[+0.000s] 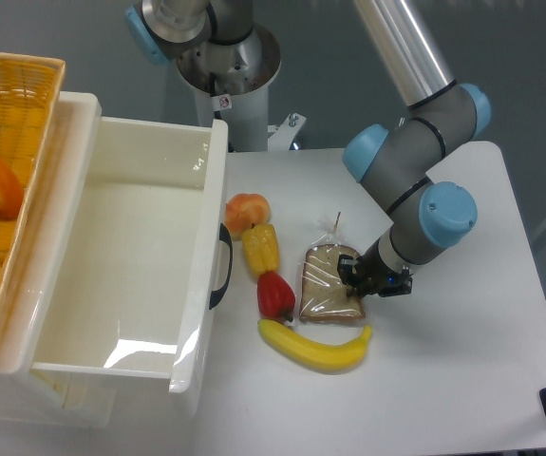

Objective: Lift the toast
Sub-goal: 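Close the gripper on the bag's corner at the toast edge, then lift the bagged toast up off the table by its corner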

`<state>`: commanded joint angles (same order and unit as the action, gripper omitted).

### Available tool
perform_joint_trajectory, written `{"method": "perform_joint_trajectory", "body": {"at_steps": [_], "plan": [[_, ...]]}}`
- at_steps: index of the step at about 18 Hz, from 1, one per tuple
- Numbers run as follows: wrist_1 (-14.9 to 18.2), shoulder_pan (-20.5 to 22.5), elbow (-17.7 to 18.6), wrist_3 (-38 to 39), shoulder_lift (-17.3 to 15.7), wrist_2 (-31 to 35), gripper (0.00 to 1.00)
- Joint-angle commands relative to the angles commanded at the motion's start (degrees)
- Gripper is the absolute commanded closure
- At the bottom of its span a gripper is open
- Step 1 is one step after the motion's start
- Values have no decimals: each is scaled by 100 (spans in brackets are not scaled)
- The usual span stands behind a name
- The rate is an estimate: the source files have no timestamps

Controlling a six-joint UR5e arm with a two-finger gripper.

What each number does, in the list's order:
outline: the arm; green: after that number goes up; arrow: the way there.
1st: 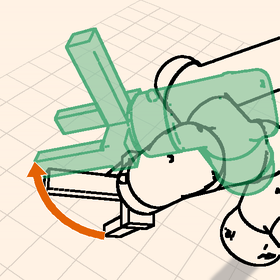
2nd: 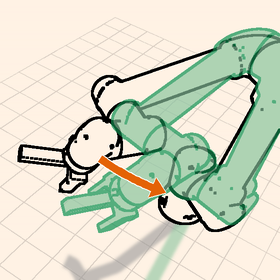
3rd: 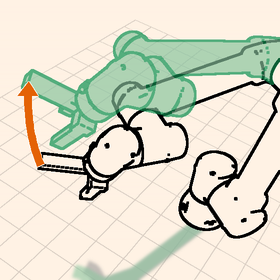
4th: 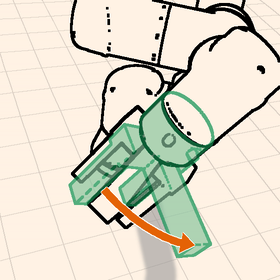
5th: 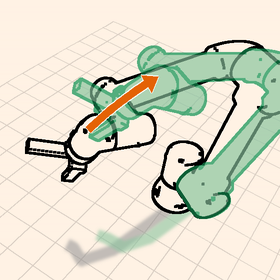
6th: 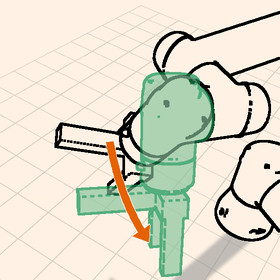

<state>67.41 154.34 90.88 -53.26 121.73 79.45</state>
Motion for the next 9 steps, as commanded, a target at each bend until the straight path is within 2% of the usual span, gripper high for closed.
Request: {"method": "perform_joint_trajectory", "body": {"at_steps": [5,9], "plan": [[386,79,-193,-9,-298,26,100],[326,105,-430,-17,-702,26,100]]}}
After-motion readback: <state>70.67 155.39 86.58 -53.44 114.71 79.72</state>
